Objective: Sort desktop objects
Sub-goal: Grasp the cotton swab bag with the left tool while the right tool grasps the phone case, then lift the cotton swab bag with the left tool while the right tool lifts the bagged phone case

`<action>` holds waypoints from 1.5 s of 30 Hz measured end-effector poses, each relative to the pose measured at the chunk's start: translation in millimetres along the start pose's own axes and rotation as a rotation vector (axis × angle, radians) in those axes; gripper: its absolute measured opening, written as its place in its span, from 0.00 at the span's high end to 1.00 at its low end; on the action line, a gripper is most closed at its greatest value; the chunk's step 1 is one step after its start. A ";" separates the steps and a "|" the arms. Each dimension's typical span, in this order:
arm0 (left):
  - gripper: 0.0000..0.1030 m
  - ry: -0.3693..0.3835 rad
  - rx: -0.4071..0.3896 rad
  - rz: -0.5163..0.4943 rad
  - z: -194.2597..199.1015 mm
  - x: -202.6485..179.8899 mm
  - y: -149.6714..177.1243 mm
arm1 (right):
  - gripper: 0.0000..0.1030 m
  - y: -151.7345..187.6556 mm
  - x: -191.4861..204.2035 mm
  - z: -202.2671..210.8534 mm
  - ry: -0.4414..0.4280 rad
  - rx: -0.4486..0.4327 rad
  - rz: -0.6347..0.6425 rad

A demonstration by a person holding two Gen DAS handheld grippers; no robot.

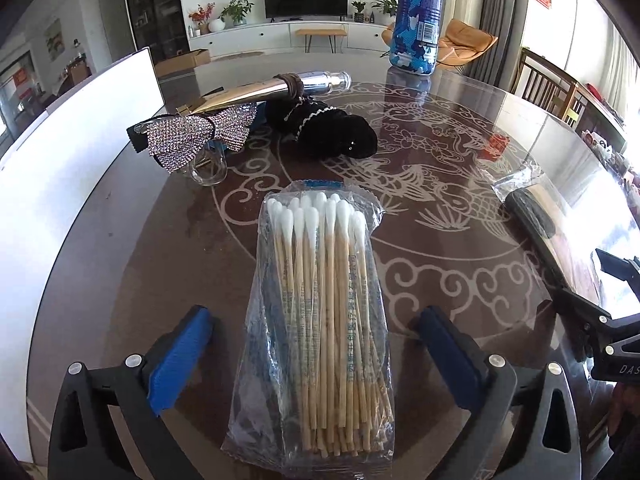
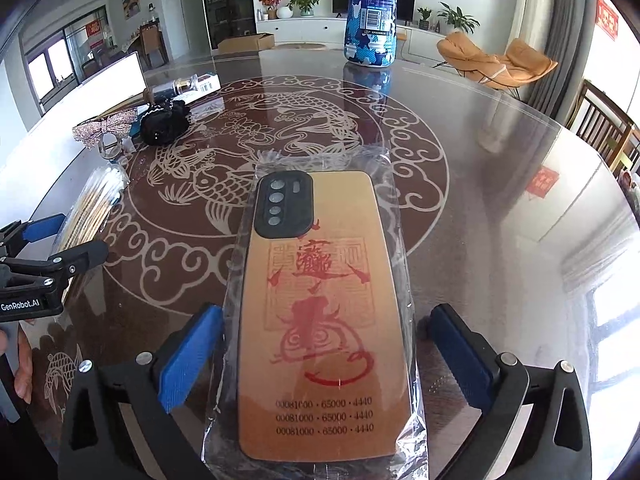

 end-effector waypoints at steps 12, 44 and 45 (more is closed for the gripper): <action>0.00 0.014 -0.015 -0.012 -10.5 -0.1 -14.2 | 0.00 -0.5 -0.1 -0.1 0.000 0.000 0.001; 0.00 0.014 -0.015 -0.012 -11.0 -0.6 -14.7 | 0.00 -0.2 0.2 -0.7 0.000 -0.001 0.001; 0.00 0.014 -0.015 -0.012 -10.6 -0.4 -14.2 | 0.00 -0.3 0.2 -0.7 0.000 -0.001 0.002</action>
Point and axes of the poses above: each gripper's, at about its wrist camera, not at the fingertips, and z roughly against the way its jaws point, x to its left, y to its underside, the point moved 10 cm from there along -z, roughly the way its jaws point, and after that the axes turned 2 degrees about -z, right-handed, at the moved point
